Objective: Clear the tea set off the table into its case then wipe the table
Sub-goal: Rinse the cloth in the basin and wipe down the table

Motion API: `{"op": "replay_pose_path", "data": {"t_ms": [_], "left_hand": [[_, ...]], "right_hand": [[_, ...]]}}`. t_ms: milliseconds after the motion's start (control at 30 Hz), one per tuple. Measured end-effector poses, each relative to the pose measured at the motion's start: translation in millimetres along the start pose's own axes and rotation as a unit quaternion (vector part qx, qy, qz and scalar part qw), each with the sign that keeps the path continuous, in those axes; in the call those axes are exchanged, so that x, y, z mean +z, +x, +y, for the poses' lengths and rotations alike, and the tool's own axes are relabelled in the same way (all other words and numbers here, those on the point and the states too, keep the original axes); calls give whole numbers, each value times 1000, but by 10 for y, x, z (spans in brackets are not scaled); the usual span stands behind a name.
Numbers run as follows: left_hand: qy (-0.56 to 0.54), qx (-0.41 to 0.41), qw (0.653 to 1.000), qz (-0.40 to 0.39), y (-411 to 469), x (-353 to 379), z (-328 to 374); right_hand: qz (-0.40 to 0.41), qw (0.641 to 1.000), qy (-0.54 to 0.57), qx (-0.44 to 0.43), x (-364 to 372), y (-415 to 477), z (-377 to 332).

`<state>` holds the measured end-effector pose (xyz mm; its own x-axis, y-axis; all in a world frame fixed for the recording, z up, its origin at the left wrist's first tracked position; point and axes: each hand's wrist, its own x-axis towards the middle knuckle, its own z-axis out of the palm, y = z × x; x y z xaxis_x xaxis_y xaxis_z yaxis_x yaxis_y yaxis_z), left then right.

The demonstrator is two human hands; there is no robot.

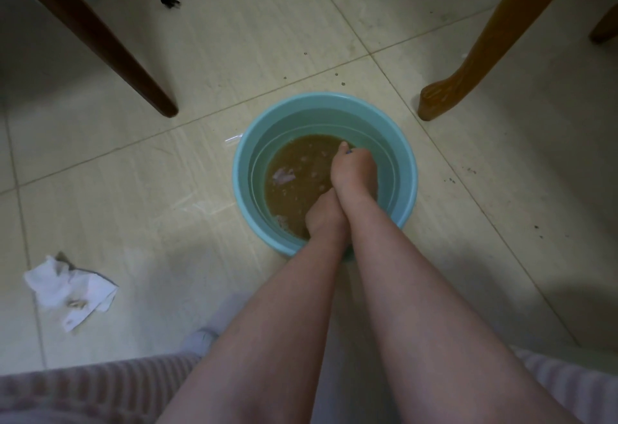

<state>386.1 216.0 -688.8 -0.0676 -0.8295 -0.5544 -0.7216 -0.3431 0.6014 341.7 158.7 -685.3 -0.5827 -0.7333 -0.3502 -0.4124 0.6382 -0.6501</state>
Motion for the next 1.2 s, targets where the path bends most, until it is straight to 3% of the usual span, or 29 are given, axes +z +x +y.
{"op": "replay_pose_path", "data": {"t_ms": [167, 267, 367, 433, 500, 567, 633, 733, 800, 900, 1033, 1200], "left_hand": [[87, 12, 996, 22, -15, -86, 33], [109, 34, 993, 15, 94, -136, -27], [-81, 48, 986, -137, 247, -297, -72], [-230, 12, 949, -217, 295, -404, -101], [-350, -19, 906, -237, 348, -463, -117], [-456, -51, 861, -220, 438, -502, -111], [-528, -65, 824, -195, 465, -524, -45], [-552, -28, 824, -126, 472, -519, -4], [-555, 7, 827, -89, 474, -569, -16], [-566, -3, 824, -44, 489, -711, -34], [-481, 28, 876, -29, 514, -872, -4], [-491, 64, 868, 34, 487, -999, 79]], "right_hand": [[-9, 999, 29, 11, 23, 13, 22], [-12, 983, 179, 40, 35, 9, 47], [-28, 937, 335, 89, -35, 27, 14], [-63, 936, 336, 82, -107, 104, -21], [-75, 924, 365, 79, -181, 165, -62], [-96, 911, 392, 79, -223, 173, -88], [-168, 890, 417, 84, -248, 179, -54], [-287, 863, 416, 30, -332, 148, -41], [-310, 857, 411, -6, -379, 163, -34], [-302, 877, 374, -10, -399, 186, -8], [-224, 892, 393, -3, -386, 162, 1], [-183, 864, 465, 55, -428, 185, -1]]}}
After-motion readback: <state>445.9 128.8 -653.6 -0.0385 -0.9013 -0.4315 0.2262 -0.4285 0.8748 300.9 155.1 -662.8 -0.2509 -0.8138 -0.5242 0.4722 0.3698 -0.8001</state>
